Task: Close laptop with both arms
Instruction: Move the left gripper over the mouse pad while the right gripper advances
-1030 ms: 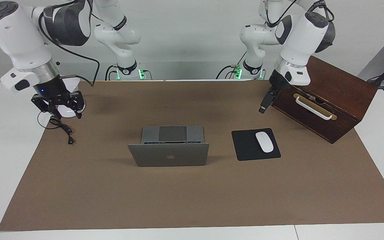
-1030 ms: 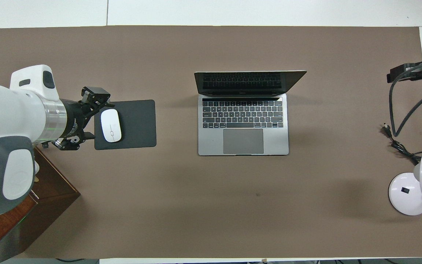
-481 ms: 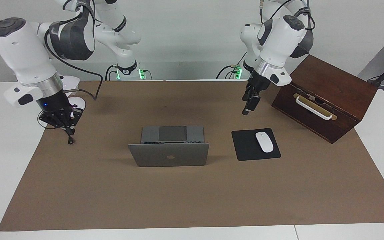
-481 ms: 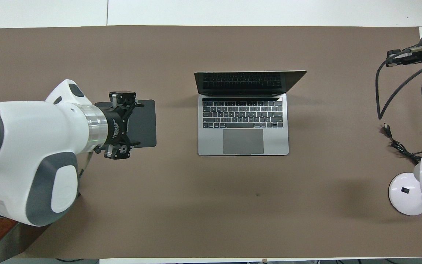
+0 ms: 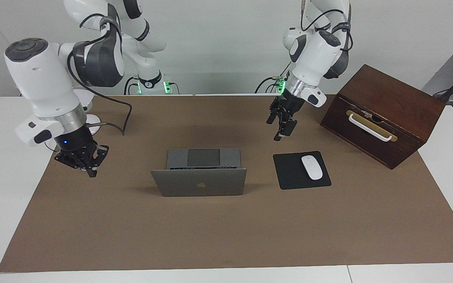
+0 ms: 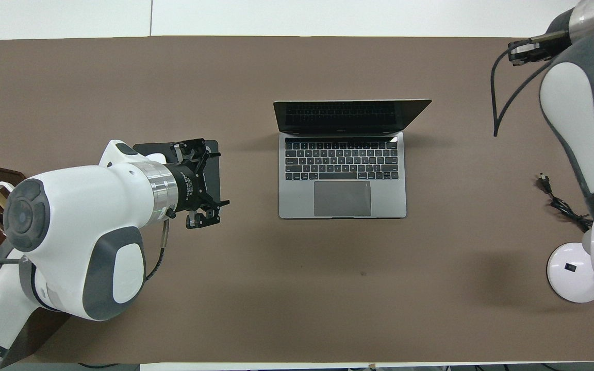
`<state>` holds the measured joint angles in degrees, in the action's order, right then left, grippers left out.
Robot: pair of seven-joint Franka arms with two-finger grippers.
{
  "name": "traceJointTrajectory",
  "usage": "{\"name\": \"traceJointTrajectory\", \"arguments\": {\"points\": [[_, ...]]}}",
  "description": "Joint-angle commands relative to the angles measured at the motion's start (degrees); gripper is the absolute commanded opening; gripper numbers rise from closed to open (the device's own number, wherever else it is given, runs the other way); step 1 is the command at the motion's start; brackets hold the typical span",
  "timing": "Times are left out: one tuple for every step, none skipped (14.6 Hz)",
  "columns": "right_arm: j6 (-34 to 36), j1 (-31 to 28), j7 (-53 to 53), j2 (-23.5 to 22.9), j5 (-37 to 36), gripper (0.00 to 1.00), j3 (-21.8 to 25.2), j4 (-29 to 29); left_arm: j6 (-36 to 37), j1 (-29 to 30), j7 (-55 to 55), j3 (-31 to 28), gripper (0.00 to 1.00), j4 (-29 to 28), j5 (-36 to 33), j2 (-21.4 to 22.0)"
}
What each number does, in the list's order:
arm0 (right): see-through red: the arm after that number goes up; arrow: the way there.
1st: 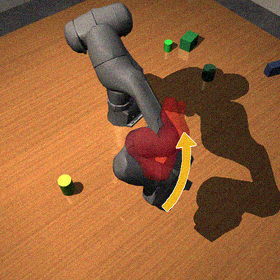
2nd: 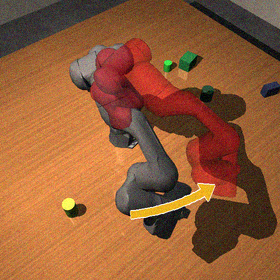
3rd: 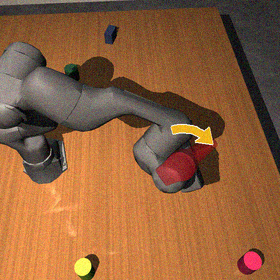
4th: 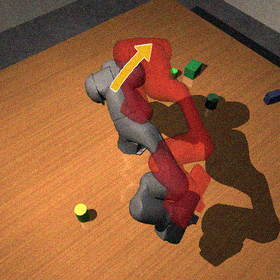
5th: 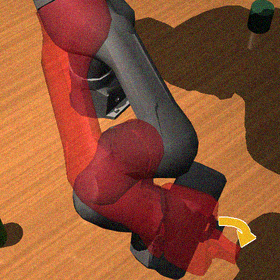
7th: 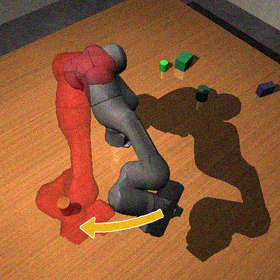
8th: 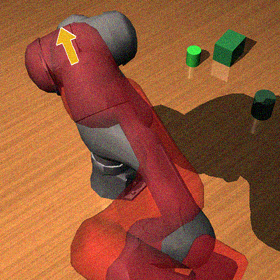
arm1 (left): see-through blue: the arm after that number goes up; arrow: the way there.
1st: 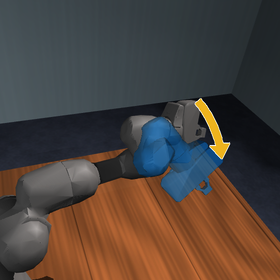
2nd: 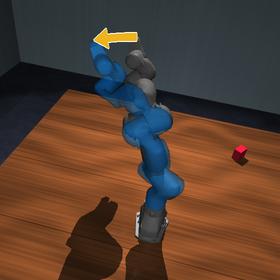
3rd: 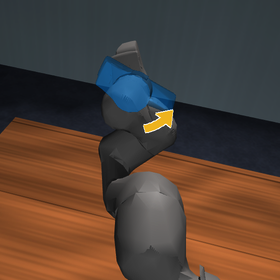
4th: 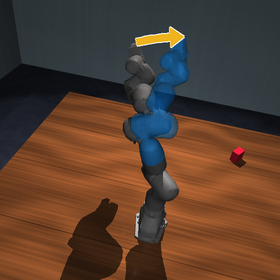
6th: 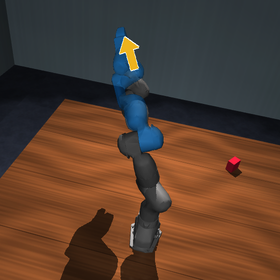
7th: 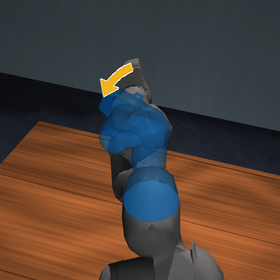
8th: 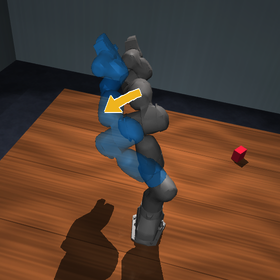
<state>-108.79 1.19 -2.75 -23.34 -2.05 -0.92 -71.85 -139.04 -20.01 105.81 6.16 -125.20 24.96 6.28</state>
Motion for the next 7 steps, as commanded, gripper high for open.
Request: {"name": "traceJointTrajectory", "arguments": {"points": [[0.69,1.61,3.01,-5.57,-2.42,0.0,0.04,7.41,-6.92,-2.22,4.66,-0.8,0.45,-2.75,8.06,-1.79],[0.6,2.23,3.97,-6.54,-2.52,0.0,0.12,8.38,-10.68,-3.8,4.84,-0.8,0.27,-3.72,12.09,-2.32],[0.6,3.28,4.94,-7.68,-2.86,0.0,0.21,9.52,-13.68,-4.77,4.93,-0.8,0.08,-3.99,16.31,-3.28],[0.6,4.33,5.99,-8.12,-3.56,0.0,0.21,10.32,-15.97,-5.74,4.84,-0.8,0.0,-4.0,21.22,-4.77],[0.42,5.39,6.53,-8.65,-4.01,0.0,0.3,10.5,-19.04,-7.49,4.84,-0.8,0.0,-4.08,25.88,-5.74],[-0.19,6.53,6.79,-9.09,-4.01,0.0,0.3,10.5,-22.73,-9.59,4.84,-0.8,0.0,-4.87,28.28,-6.27],[-0.63,7.33,8.01,-9.27,-4.01,0.0,0.3,10.5,-25.37,-10.66,4.93,-0.8,0.0,-5.31,28.91,-7.06]]}}
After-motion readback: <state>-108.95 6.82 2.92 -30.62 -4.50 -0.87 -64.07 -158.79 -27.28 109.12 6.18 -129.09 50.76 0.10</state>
